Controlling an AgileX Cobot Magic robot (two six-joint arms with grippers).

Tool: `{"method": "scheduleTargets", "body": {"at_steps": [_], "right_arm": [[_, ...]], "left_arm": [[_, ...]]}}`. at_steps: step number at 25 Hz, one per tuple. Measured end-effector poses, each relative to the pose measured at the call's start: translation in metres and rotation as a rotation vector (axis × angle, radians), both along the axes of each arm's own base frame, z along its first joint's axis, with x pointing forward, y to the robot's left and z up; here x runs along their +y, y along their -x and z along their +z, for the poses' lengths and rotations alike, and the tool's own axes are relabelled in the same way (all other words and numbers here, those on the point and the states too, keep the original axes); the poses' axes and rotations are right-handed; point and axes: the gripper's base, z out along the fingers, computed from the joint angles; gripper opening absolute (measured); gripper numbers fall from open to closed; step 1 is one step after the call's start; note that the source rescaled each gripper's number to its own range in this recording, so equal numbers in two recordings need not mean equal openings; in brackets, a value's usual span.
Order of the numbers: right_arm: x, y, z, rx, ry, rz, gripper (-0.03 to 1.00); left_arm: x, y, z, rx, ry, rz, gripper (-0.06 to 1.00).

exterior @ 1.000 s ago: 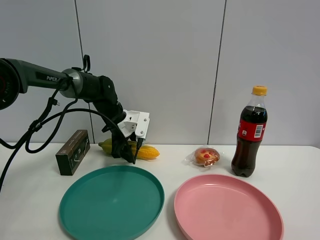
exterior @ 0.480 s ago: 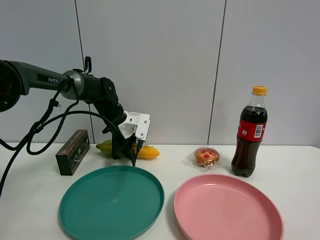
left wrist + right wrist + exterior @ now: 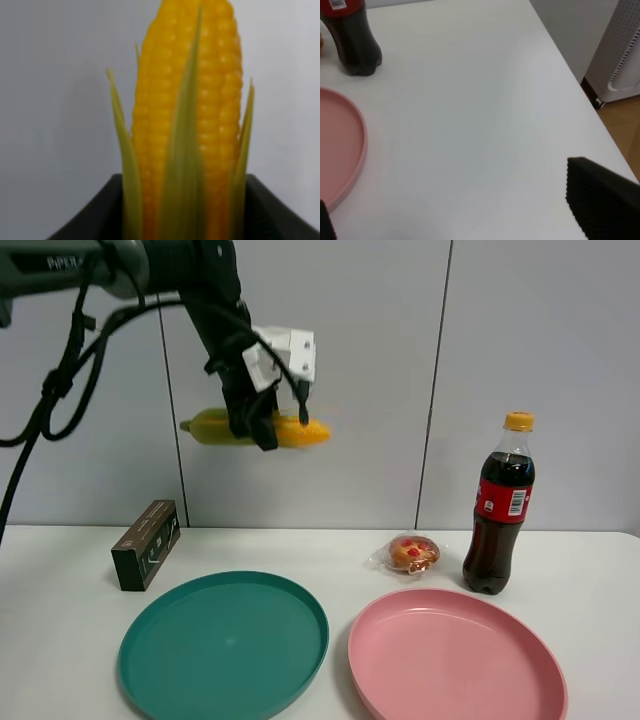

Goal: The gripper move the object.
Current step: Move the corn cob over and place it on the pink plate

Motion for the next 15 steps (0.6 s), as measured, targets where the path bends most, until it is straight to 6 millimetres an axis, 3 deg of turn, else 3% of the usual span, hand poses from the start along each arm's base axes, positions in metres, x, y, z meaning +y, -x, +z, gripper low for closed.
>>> {"method": "scheduleTargets", "body": {"at_steps": [5, 9, 11, 15], "right_arm": [[0.000, 0.000, 0.000, 0.000, 0.000, 0.000, 1.00], [0.000, 0.000, 0.000, 0.000, 0.000, 0.000, 1.00], [0.000, 0.000, 0.000, 0.000, 0.000, 0.000, 1.00], [0.000, 0.000, 0.000, 0.000, 0.000, 0.000, 1.00]], "left_arm": [[-0.029, 0.042, 0.059, -0.065, 0.090, 0.084, 0.00], [-0.065, 0.080, 0.084, -0.087, 0.144, 0.036, 0.00], [-0.089, 0.100, 0.081, -0.061, 0.159, -0.008, 0.00], [-0.132, 0.136, 0.049, 0.081, 0.141, -0.072, 0.00]]}}
